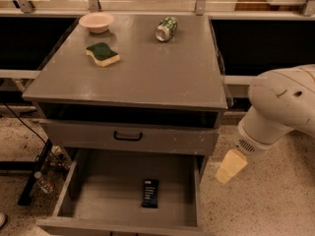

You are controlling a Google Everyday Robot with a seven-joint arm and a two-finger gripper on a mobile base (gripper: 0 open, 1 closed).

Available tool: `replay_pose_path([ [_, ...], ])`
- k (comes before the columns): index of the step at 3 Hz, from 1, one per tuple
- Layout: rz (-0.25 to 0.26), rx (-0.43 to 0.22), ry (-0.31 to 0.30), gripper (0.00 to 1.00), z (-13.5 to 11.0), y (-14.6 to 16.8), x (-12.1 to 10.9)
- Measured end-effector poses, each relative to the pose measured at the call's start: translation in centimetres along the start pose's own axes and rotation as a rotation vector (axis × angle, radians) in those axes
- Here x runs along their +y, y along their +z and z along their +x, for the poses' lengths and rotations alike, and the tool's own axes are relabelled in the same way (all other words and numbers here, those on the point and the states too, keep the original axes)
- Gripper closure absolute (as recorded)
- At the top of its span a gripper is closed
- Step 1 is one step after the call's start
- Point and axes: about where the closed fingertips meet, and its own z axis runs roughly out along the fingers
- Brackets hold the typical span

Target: Pick rxbar blueberry from middle drawer and place on counter

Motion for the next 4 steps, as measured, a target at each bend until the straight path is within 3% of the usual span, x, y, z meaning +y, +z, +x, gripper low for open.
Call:
replay_pose_path([
  [1, -0.002, 0.013, 0.054, 0.0, -0.7, 1.5, 0.0],
  [2, -0.002, 0.015, 0.068, 0.0, -0.8, 1.6, 0.0],
  [4, -0.056, 0.032, 0.106, 0.0, 0.0, 3.4, 0.6],
])
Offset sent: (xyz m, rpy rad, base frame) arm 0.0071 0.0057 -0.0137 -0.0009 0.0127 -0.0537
